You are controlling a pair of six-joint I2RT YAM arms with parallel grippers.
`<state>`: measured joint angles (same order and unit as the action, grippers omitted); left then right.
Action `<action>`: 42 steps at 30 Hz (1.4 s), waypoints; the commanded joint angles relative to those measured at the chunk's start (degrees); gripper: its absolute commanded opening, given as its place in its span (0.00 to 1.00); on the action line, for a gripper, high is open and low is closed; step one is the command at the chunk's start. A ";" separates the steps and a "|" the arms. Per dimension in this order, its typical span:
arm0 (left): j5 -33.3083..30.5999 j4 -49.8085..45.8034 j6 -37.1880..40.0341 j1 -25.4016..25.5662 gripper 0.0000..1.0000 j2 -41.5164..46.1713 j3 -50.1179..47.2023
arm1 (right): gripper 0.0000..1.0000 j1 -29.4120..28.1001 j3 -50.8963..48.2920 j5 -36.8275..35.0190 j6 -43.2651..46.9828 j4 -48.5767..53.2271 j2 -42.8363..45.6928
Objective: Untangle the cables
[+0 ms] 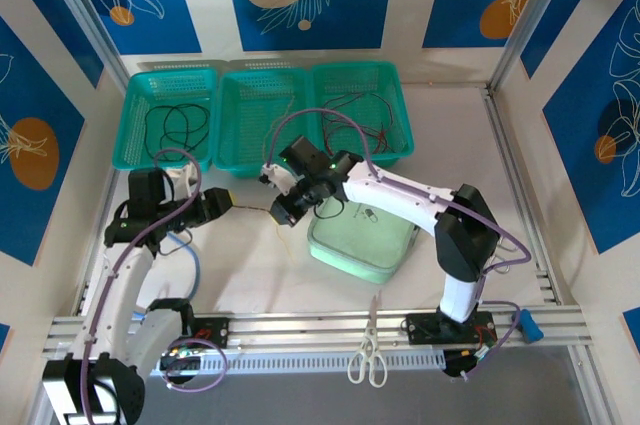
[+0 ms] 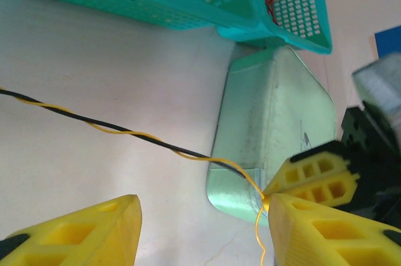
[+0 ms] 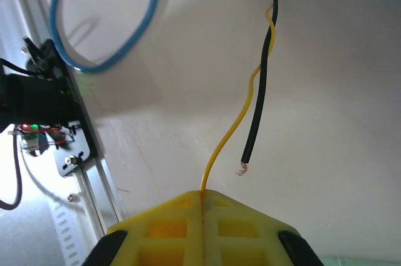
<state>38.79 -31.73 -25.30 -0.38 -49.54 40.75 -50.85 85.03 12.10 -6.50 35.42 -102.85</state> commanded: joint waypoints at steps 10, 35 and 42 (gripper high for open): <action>5.73 10.84 -6.88 9.09 0.50 -6.11 -0.52 | 0.00 1.38 3.60 4.43 3.04 0.22 0.50; 6.65 17.11 -13.98 10.70 0.42 -8.10 -1.10 | 0.00 1.22 5.55 8.65 1.58 -4.01 -0.94; 6.22 17.73 -14.55 10.72 0.36 -8.47 -1.59 | 0.00 0.41 4.97 8.43 2.11 -6.10 -1.29</action>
<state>43.55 -15.38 -39.38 9.69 -57.71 39.88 -49.93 88.92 18.70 -4.51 30.72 -103.50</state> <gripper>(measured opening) 0.367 0.047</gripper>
